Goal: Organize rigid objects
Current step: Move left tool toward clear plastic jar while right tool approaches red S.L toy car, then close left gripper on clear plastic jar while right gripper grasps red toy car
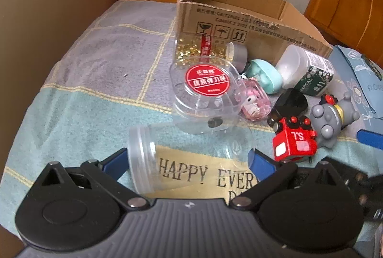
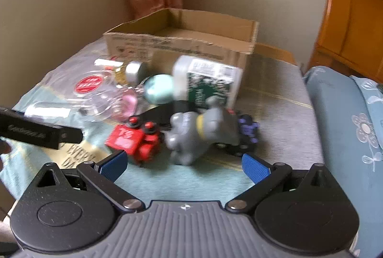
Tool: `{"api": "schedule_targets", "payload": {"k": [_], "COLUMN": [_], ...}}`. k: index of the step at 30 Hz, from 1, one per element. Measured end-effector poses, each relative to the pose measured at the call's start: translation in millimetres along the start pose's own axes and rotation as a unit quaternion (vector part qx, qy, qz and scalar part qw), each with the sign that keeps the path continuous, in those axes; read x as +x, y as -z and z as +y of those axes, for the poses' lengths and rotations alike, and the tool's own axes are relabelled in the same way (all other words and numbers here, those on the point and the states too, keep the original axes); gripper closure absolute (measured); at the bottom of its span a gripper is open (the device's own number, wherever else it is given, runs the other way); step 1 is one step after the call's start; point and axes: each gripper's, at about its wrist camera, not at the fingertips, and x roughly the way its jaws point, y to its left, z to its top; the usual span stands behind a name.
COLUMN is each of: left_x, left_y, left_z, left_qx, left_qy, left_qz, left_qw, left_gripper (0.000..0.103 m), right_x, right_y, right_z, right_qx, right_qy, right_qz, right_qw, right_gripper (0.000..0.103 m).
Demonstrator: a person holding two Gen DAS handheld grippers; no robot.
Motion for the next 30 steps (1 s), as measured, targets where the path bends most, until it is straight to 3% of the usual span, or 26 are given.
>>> {"api": "schedule_targets", "payload": {"k": [7,14,23,27,30], "left_x": [2,-8,-13,-12,-7], "left_y": [1,1,4,2,0], "left_z": [3,14,38,46,47], "left_qx": [-0.003,0.017,0.023,0.016,0.014], "left_qy": [0.004,0.003,0.008,0.021,0.027], "left_qz": [-0.010,-0.025,-0.034,-0.037,-0.030], "left_qw": [0.9999,0.9995,0.9991,0.9990,0.9991], "left_gripper": [0.004,0.007,0.006,0.006,0.006], "right_x": [5,11,32,37,41], "right_y": [4,2,-10,-14,-16], "right_z": [16,33,54,63,65], "right_qx": [-0.005,0.000,-0.014,-0.031,-0.032], "right_qy": [-0.027,-0.081,-0.072,-0.086,-0.065], "right_qz": [0.017,0.032,0.042,0.043,0.045], "right_qw": [0.999,0.996,0.996,0.995,0.996], "right_gripper": [0.000,0.000,0.000,0.000,0.000]}}
